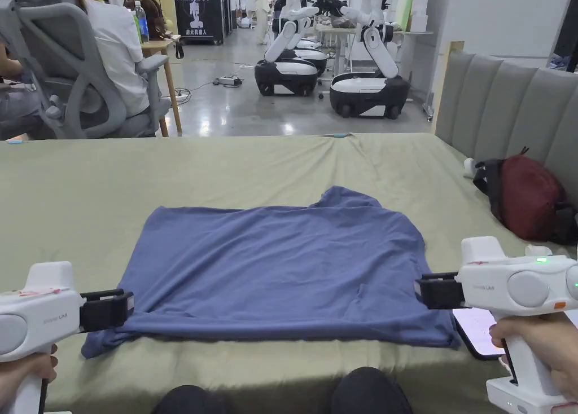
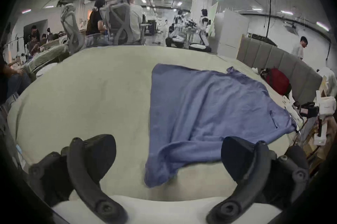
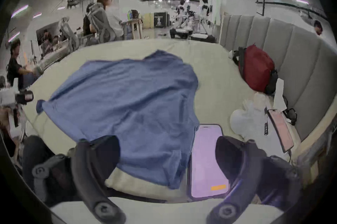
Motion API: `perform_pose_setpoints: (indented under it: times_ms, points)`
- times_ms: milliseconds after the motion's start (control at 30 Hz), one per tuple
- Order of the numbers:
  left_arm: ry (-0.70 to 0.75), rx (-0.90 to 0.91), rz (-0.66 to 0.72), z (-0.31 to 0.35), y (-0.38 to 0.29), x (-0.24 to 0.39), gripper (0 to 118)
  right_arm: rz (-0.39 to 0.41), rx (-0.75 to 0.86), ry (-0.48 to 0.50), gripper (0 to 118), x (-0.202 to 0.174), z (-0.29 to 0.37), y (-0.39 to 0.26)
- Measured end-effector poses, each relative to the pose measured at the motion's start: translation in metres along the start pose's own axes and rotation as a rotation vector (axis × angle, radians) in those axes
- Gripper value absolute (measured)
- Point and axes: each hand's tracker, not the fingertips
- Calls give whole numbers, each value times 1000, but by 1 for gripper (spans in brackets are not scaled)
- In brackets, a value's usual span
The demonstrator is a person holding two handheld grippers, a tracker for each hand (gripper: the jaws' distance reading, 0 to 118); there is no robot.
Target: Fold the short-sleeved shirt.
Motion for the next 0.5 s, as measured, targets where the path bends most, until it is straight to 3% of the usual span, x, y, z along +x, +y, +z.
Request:
perform_pose_setpoints:
  times_ms: [33, 100, 267, 300, 367, 400, 433, 467, 500]
  points:
    - [1, 8, -10, 2, 3, -1, 80, -4, 32, -10, 62, -3, 6, 2]
    - [23, 49, -41, 8, 5, -1, 4, -6, 74, -20, 0, -4, 19, 8]
    - [60, 78, -24, 15, 5, 0, 1, -5, 87, -3, 0, -9, 23, 9]
    - [51, 68, -9, 15, 4, -1, 2, -4, 87, -1, 0, -12, 22, 8]
    - [45, 45, -4, 12, 2, 0, 45, -5, 83, 1, 0, -6, 18, 10]
    - [39, 11, 5, 3, 1, -4, 58, -3, 77, 4, 0, -7, 17, 10]
    - [37, -21, -11, -6, -1, -6, 58, -4, 73, 6, 0, -8, 15, 9]
    - [58, -58, -24, -15, -4, -6, 96, -9, 70, 8, 0, -5, 18, 11]
    - [51, -42, -18, -20, -9, -9, 118, -14, 69, 12, 0, -3, 18, 11]
